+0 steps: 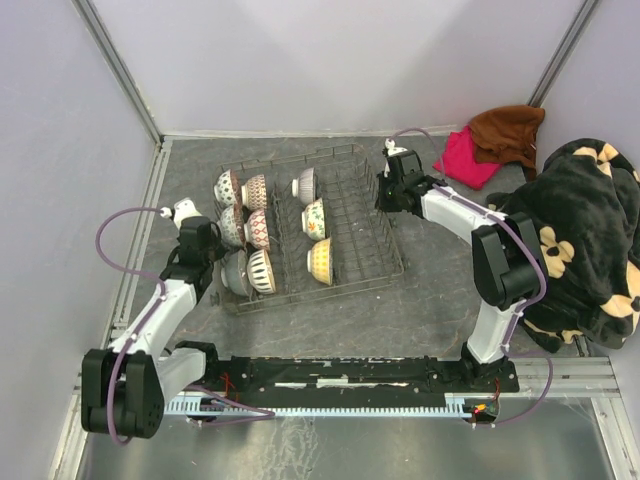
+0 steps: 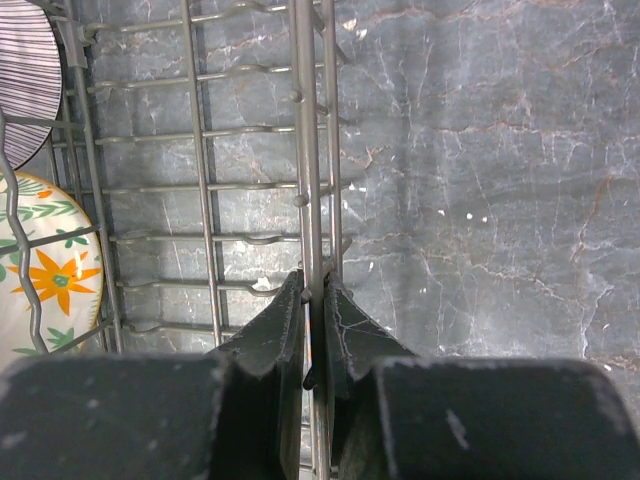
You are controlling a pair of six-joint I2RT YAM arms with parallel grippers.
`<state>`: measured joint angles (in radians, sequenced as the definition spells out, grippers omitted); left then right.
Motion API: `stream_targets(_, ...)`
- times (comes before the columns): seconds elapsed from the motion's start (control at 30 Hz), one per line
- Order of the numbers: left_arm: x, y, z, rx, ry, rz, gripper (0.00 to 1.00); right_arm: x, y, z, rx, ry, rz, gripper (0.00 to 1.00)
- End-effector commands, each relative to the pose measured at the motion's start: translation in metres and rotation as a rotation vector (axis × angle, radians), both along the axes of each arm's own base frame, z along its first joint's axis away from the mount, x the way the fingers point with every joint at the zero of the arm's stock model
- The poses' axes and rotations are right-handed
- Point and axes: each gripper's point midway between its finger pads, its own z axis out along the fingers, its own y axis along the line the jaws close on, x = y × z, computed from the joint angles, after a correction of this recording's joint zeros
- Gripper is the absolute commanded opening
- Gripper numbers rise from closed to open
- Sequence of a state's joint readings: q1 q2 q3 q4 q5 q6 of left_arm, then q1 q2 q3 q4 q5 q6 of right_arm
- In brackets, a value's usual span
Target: Unload the bowls from the dish rack
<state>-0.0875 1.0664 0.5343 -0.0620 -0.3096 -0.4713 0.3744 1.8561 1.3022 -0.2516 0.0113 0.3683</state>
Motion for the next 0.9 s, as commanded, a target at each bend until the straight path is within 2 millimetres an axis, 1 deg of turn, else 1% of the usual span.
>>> stream_targets(0.0,-0.011,0.015,0.022,-0.011,-0.08,0.1,0.03,-0.027,-0.021,-0.012,-0.058,0.077,-0.05,0.01)
stream_targets(0.13,-0.012,0.017,0.019,-0.008,-0.068,0.114,0.03,-0.028,-0.023,-0.011,-0.056,0.077,-0.065,0.01)
stream_targets(0.17,-0.012,0.017,0.018,-0.008,-0.062,0.116,0.04,-0.027,-0.023,-0.01,-0.056,0.075,-0.072,0.01)
stream_targets(0.2,-0.011,0.017,0.017,-0.005,-0.056,0.12,0.07,-0.025,-0.024,-0.007,-0.055,0.072,-0.079,0.03)
stream_targets(0.23,-0.011,0.018,0.016,0.0,-0.05,0.127,0.11,-0.024,-0.024,-0.006,-0.057,0.07,-0.082,0.07)
stream_targets(0.3,-0.011,0.021,0.015,0.009,-0.037,0.138,0.21,-0.019,-0.024,0.0,-0.064,0.061,-0.092,0.19)
stream_targets(0.4,-0.01,0.023,0.015,0.016,-0.037,0.151,0.43,-0.014,-0.026,0.007,-0.071,0.046,-0.105,0.3)
stream_targets(0.47,-0.011,0.026,0.018,0.021,-0.043,0.166,0.55,-0.01,-0.026,0.015,-0.072,0.031,-0.112,0.4)
stream_targets(0.53,-0.012,0.027,0.024,0.022,-0.055,0.176,0.62,-0.006,-0.027,0.021,-0.078,0.015,-0.116,0.49)
stream_targets(0.6,-0.013,0.028,0.031,0.021,-0.072,0.183,0.66,-0.003,-0.03,0.029,-0.09,-0.001,-0.122,0.58)
stream_targets(0.63,-0.013,0.029,0.035,0.018,-0.082,0.189,0.68,-0.001,-0.033,0.034,-0.099,-0.011,-0.131,0.6)
stream_targets(0.7,-0.014,0.031,0.044,0.016,-0.106,0.199,0.7,0.0,-0.036,0.046,-0.103,-0.04,-0.139,0.61)
stream_targets(0.77,-0.015,0.031,0.054,0.01,-0.132,0.205,0.7,-0.001,-0.038,0.062,-0.095,-0.079,-0.149,0.64)
stream_targets(0.87,-0.015,0.032,0.069,0.0,-0.167,0.215,0.73,-0.008,-0.038,0.089,-0.079,-0.123,-0.133,0.67)
